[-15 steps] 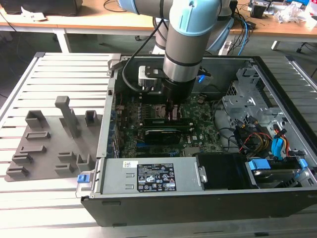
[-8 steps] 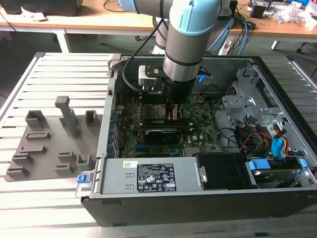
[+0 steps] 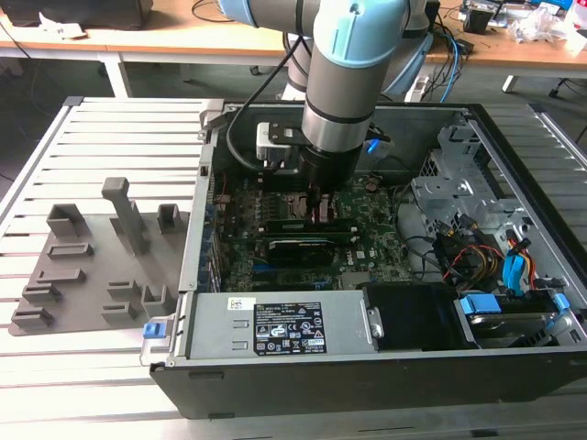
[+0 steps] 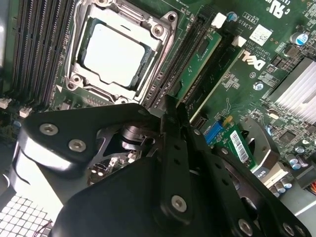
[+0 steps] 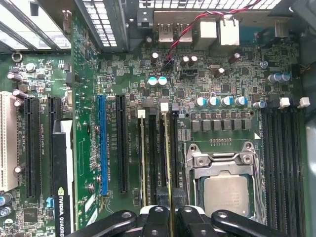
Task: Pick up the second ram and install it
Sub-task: 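Insert the second ram into the second slot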
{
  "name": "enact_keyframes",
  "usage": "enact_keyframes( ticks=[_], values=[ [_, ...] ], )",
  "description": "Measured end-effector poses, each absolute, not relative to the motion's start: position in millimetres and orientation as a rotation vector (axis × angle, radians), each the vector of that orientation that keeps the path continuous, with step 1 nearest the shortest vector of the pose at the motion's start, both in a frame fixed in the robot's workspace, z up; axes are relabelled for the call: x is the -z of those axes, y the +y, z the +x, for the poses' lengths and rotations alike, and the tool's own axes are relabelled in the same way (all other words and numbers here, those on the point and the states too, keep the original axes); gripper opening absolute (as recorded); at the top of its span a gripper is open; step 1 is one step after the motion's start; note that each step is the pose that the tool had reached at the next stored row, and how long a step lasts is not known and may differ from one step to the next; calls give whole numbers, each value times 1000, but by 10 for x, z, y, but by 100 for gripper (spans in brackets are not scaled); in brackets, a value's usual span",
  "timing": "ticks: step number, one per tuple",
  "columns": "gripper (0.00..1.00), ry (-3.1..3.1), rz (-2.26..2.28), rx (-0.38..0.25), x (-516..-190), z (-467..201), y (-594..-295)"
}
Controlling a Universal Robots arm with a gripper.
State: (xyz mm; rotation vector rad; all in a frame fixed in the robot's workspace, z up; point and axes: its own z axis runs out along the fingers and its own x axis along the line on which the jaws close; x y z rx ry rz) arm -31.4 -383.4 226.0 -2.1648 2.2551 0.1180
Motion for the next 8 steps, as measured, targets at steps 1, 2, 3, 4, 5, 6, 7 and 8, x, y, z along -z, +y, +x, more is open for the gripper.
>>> enact_keyframes(
  ticks=[1, 2, 3, 4, 5, 6, 7, 8],
  values=[
    [14, 2255, -2165, -118, -2258, -316, -3834],
    [14, 2255, -2164, -118, -2257, -324, -3833],
    [14, 2255, -2165, -118, -2256, -332, -3833],
    [14, 2255, -2165, -118, -2256, -333, -3833],
    [14, 2255, -2165, -118, -2257, -334, -3833],
    [14, 2257, -2163, -118, -2257, -335, -3834],
    [14, 2266, -2153, -118, -2256, -335, -3836],
    [14, 2267, -2152, -118, -2257, -335, -3840]
  ],
)
